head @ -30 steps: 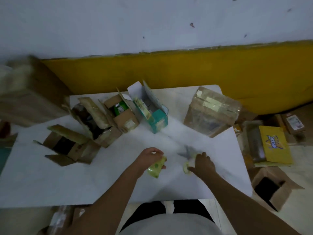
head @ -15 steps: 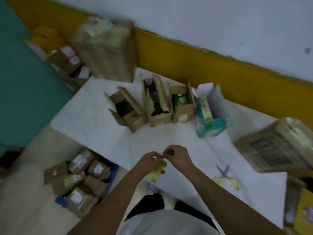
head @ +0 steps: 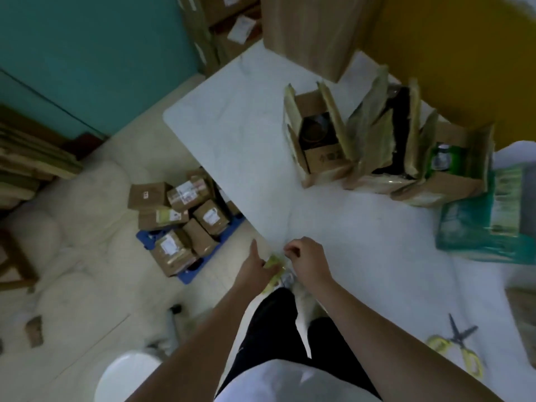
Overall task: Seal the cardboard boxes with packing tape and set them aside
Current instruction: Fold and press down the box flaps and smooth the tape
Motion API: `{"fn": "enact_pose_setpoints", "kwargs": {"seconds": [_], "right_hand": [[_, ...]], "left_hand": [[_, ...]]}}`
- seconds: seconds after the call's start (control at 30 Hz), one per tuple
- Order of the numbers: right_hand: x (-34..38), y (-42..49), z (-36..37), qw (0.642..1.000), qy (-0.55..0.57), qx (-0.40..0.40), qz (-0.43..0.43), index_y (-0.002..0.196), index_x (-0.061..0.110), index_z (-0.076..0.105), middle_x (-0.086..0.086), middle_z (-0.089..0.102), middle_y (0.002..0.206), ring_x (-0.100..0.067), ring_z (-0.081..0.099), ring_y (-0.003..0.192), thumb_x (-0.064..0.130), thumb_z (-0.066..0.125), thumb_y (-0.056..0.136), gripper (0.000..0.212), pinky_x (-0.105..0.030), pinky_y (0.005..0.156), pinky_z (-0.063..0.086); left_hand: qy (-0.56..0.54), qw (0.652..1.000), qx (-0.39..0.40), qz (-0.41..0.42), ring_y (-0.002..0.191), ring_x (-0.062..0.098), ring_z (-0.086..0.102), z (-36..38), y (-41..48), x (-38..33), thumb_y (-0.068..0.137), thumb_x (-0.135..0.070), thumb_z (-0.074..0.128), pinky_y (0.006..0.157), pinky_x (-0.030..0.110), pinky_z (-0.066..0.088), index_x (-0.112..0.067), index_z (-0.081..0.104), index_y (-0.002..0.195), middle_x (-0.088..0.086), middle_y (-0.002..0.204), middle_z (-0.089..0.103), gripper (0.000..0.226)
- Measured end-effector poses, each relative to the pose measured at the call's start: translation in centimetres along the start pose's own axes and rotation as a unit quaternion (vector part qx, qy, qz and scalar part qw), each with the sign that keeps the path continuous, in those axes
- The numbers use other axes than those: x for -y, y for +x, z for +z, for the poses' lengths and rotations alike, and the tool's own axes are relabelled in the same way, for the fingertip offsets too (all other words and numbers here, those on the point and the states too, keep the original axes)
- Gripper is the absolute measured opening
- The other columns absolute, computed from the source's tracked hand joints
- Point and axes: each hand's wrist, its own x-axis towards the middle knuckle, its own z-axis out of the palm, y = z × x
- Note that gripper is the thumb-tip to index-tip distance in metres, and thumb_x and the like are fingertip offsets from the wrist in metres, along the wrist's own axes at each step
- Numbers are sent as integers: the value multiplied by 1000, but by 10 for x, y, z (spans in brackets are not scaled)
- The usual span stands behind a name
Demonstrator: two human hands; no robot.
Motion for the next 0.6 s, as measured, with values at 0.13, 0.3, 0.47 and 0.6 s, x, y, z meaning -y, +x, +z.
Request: {"fn": "enact_pose_setpoints", "kwargs": {"seconds": [0.13, 0.3, 0.47, 0.6], "right_hand": [[-8, 9, 13, 999, -34, -33, 14, 102, 16, 59, 0, 66, 95, -17, 63, 89, 10, 64, 86, 18, -33, 79, 52], [-3, 17, 14, 982, -188, -26, 15, 92, 14, 54, -4, 62, 93, -22, 60, 87, 22, 62, 93, 11, -29, 67, 39], [-10, 34, -17, 953, -280, 13, 111, 95, 18, 61, -2, 65, 97, -22, 63, 93, 71, 67, 72, 58, -29, 69, 38], [-20, 31, -13, 946, -316, 11, 66, 94, 17, 62, -3, 66, 99, -24, 60, 96, 75, 58, 76, 61, -33, 75, 36]], "left_hand": [[29, 999, -11, 20, 66, 18, 58, 6, 23, 5, 88, -32, 66, 59, 27, 42, -26, 3, 156, 3, 70, 58, 93], [25, 999, -1, 40, 64, 8, 55, 11, 40, 10, 91, -27, 63, 52, 15, 40, -26, 21, 153, -1, 75, 60, 75], [-31, 999, 5, 32, 65, 12, 56, 12, 48, 17, 88, -28, 70, 50, 11, 41, -27, 33, 148, 9, 79, 62, 70], [-36, 999, -16, 8, 66, 15, 57, 16, 50, 9, 85, -40, 72, 58, 22, 46, -20, 51, 133, 10, 81, 64, 56]]}}
